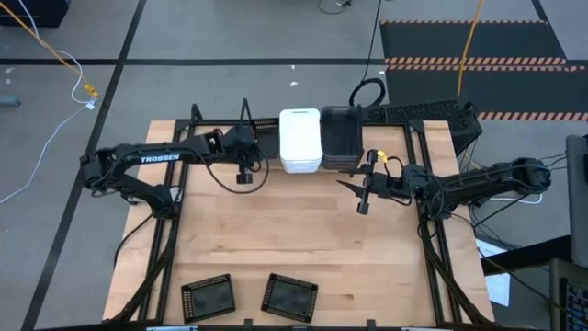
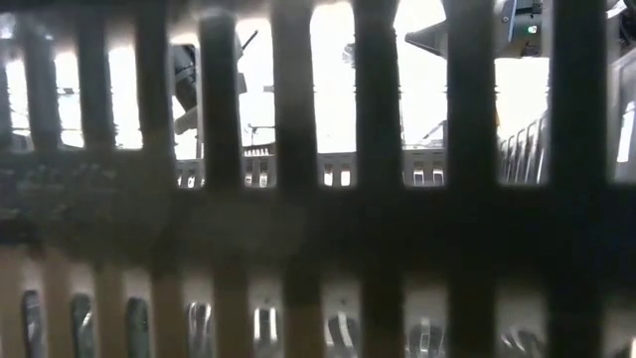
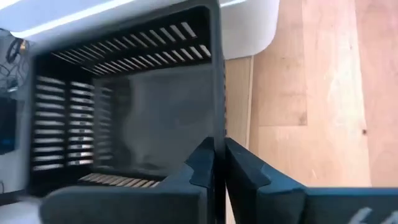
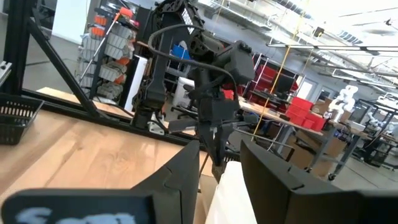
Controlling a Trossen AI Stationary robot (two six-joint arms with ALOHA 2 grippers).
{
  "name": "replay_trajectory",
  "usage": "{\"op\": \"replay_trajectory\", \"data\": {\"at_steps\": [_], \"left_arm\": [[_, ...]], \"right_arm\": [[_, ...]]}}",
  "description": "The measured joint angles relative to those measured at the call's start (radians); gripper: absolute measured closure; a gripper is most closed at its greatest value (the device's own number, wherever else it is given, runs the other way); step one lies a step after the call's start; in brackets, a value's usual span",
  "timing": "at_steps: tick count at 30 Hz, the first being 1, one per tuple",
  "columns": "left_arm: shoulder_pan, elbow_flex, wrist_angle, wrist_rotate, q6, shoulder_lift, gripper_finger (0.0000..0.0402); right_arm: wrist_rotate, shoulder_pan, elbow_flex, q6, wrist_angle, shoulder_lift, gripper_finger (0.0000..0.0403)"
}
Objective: Stack baskets on shelf by color
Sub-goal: Put the right black bin on the shelf, then stack the left black bin into the black bin on the shelf
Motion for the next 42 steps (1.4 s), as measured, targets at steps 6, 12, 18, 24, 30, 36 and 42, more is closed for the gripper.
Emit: {"op": "replay_trajectory", "data": {"at_steps": [6, 12, 18, 24, 30, 36, 42], "left_arm": [[0.000, 0.059, -0.078, -0.005, -0.050, 0.008, 0.0300], [-0.003, 0.118, -0.136, -0.069, -0.089, 0.006, 0.0201], [-0.061, 0.227, -0.258, -0.181, -0.218, -0.003, 0.0140], [-0.203, 0.344, -0.484, -0.185, -0.397, -0.006, 0.0152], [-0.385, 0.296, -0.604, -0.185, -0.848, -0.005, 0.0194], [-0.683, 0.183, -0.654, -0.098, -1.486, -0.005, 0.0228], [-1.008, 0.128, -0.451, -0.076, -1.992, -0.004, 0.0251]], "right_arm": [[0.002, 0.000, 0.000, -0.005, -0.001, 0.000, 0.0293], [0.003, 0.000, 0.000, 0.002, 0.000, 0.000, 0.0293], [0.003, 0.000, 0.000, 0.014, 0.000, 0.000, 0.0293], [0.001, 0.000, 0.001, 0.046, 0.000, 0.000, 0.0293], [-0.101, 0.013, 0.001, 0.131, 0.039, 0.000, 0.0293], [-0.175, 0.051, 0.002, 0.174, 0.055, 0.000, 0.0293], [-0.081, 0.058, 0.002, 0.257, 0.069, 0.028, 0.0293]]}}
